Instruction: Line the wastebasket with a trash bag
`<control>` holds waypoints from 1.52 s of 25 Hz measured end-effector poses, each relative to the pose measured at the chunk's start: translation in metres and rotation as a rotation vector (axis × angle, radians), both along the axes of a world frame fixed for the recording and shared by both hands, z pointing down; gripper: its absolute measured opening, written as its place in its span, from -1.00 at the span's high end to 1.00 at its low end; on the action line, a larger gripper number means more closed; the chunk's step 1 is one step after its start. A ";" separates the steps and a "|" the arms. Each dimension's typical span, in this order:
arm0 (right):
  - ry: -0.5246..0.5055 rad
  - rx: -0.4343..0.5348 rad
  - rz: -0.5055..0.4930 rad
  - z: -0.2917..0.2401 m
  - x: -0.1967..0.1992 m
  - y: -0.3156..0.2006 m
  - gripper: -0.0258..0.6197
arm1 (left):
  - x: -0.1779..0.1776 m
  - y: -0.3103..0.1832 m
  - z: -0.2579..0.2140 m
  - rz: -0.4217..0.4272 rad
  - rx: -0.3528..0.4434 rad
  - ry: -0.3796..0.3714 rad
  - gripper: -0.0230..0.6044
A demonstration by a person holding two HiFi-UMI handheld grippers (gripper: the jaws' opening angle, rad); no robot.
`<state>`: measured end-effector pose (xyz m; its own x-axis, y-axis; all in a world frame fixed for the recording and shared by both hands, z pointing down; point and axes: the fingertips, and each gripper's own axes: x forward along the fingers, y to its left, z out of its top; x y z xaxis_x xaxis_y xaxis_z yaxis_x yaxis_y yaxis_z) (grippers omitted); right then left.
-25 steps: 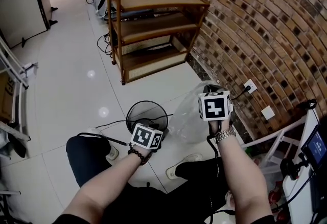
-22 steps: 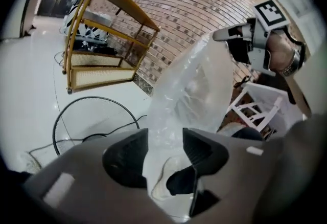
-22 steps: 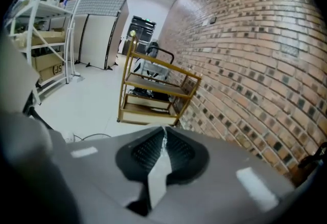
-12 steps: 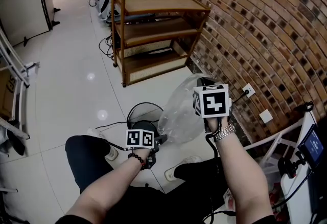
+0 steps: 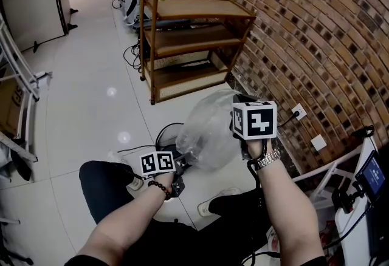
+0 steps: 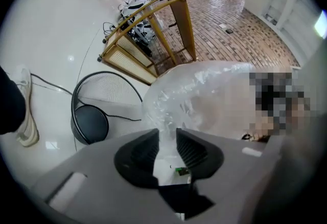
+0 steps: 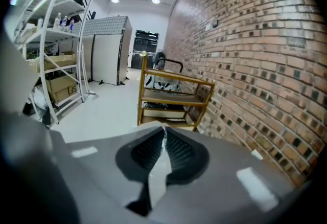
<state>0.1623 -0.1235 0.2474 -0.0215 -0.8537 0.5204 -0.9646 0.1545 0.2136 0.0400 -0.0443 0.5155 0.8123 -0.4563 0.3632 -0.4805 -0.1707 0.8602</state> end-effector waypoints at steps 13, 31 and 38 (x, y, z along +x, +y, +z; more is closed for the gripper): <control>-0.122 -0.098 -0.002 0.060 -0.002 0.012 0.91 | -0.086 -0.035 -0.052 -0.010 0.127 -0.176 0.90; -0.214 -0.244 0.029 0.165 -0.005 0.022 0.91 | -0.129 -0.046 -0.056 0.147 0.125 -0.439 0.90; -0.209 -0.277 0.054 0.203 0.002 0.020 0.91 | -0.122 -0.053 -0.028 0.183 0.084 -0.494 0.90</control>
